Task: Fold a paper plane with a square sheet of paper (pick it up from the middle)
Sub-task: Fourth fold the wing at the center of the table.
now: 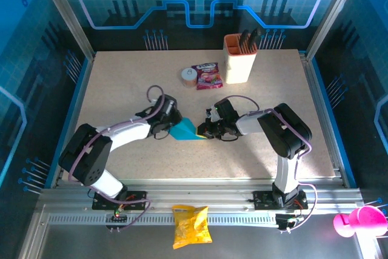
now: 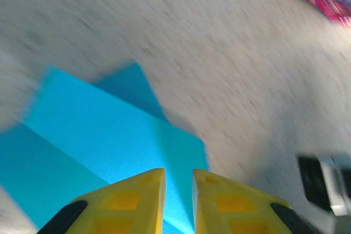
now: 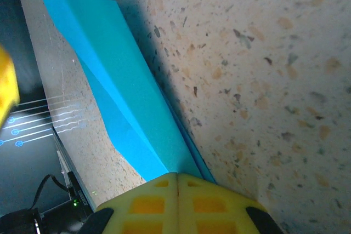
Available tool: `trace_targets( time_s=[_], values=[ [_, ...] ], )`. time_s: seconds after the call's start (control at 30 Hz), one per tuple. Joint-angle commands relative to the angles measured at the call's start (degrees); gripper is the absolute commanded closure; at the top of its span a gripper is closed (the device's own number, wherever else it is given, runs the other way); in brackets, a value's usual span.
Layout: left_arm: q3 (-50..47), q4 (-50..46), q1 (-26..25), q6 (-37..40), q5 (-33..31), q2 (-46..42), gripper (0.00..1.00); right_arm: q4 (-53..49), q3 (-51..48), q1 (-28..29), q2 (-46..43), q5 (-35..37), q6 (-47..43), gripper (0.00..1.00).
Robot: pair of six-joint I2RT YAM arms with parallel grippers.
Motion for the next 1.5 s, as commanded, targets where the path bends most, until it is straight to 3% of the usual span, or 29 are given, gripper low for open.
trace_targets(
  time_s=[0.0, 0.17, 0.37, 0.6, 0.9, 1.37, 1.47],
  values=[
    [-2.5, 5.9, -3.4, -4.5, 1.3, 2.9, 0.8, -16.8, -5.7, -1.6, 6.1, 10.6, -2.1, 1.0],
    [-3.6, 11.5, -8.0, -9.5, -1.6, 6.7, 0.81, -16.8, -5.9, -1.6, 6.3, 11.0, -2.0, 1.0],
    [-5.2, 15.4, -8.5, -13.6, -1.9, 10.2, 0.83, -16.9, -6.0, -1.6, 6.6, 11.1, -2.0, 1.0],
    [-3.1, 2.1, -7.3, -19.1, -6.5, 10.5, 0.83, -17.1, -6.0, -1.5, 6.9, 11.4, -1.8, 1.0],
    [-2.5, -0.8, 1.3, -15.4, -5.9, 9.3, 0.82, -17.0, -6.5, -1.6, 8.2, 12.0, -1.8, 1.0],
    [-3.0, -5.7, 20.7, -15.3, -4.5, 6.4, 0.8, -17.3, -7.1, -1.6, 7.5, 12.6, -1.4, 1.0],
    [-2.2, -5.3, 20.0, -11.3, -3.9, 2.3, 0.81, -17.2, -7.2, -1.6, 7.1, 12.4, -1.4, 1.0]
  ],
)
